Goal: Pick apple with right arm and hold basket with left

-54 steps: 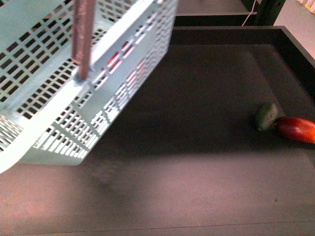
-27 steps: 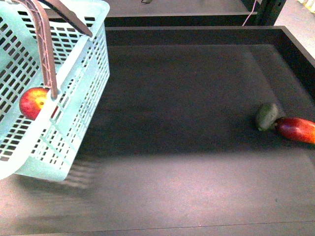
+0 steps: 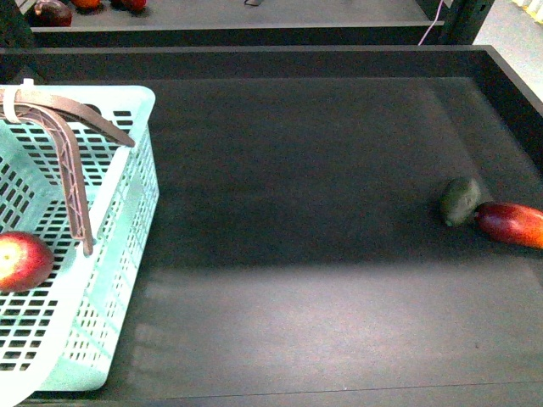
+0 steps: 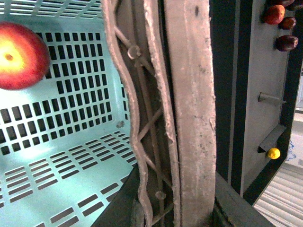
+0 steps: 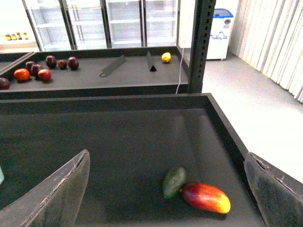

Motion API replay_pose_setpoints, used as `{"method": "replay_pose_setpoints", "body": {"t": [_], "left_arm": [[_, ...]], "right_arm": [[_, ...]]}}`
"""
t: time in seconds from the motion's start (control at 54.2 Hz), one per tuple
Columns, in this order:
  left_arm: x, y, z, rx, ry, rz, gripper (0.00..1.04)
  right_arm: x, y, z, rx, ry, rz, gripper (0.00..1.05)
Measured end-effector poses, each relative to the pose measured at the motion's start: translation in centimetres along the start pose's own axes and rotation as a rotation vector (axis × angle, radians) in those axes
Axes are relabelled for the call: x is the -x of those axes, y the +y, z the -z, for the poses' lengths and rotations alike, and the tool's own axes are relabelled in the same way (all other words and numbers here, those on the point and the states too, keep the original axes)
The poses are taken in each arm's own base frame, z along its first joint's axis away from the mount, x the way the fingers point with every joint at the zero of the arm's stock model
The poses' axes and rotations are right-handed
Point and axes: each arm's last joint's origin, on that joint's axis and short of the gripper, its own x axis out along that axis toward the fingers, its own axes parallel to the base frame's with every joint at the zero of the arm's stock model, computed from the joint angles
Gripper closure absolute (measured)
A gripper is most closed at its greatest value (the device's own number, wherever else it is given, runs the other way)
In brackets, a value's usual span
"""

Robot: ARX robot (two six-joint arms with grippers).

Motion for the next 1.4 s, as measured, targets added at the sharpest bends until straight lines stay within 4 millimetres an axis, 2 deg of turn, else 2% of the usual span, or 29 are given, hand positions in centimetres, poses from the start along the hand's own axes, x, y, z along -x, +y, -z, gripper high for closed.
{"method": "replay_pose_setpoints", "body": {"t": [0.314,0.499,0.609,0.665,0.739,0.868,1.016,1.052,1.089,1.2,1.237,1.256,1.311,1.348,1.403], "left_arm": [[0.1,0.2,0.4,0.002,0.009,-0.013,0.84],[1.2,-0.1,0.5,0.009,-0.002,-0.026,0.54],[3.1,-0.7,0.3,0.018,-0.007,-0.015,0.27],[4.8,-1.0,0.1,0.019,-0.006,0.004,0.13],[6.7,-0.9,-0.2,0.008,-0.008,0.021,0.06],[9.5,-0.9,-0.6,-0.020,-0.016,0.068,0.07],[9.8,-1.0,-0.6,-0.035,-0.015,0.084,0.07],[9.3,-0.6,-0.2,-0.142,0.015,0.188,0.13],[9.0,0.3,0.2,-0.346,-0.002,0.367,0.22],[9.9,2.4,0.8,-0.812,-0.201,0.593,0.40],[10.3,2.6,0.7,-0.898,-0.265,0.631,0.45],[10.8,2.8,0.6,-1.009,-0.335,0.651,0.50],[11.7,3.5,0.6,-1.165,-0.426,0.658,0.65],[11.9,4.5,0.7,-1.236,-0.448,0.643,0.76],[12.0,5.3,0.8,-1.274,-0.453,0.628,0.85]], "right_arm": [[0.0,0.0,0.0,0.000,0.000,0.000,0.09],[0.0,0.0,0.0,0.000,0.000,0.000,0.09],[0.0,0.0,0.0,0.000,0.000,0.000,0.09],[0.0,0.0,0.0,0.000,0.000,0.000,0.09],[0.0,0.0,0.0,0.000,0.000,0.000,0.09],[0.0,0.0,0.0,0.000,0.000,0.000,0.09],[0.0,0.0,0.0,0.000,0.000,0.000,0.09],[0.0,0.0,0.0,0.000,0.000,0.000,0.09],[0.0,0.0,0.0,0.000,0.000,0.000,0.09],[0.0,0.0,0.0,0.000,-0.001,0.000,0.09],[0.0,0.0,0.0,0.000,-0.001,0.001,0.09],[0.0,0.0,0.0,0.000,-0.001,0.000,0.09],[0.0,0.0,0.0,0.000,-0.001,0.000,0.09],[0.0,0.0,0.0,0.000,-0.001,0.000,0.09],[0.0,0.0,0.0,0.000,-0.001,0.000,0.09]]}}
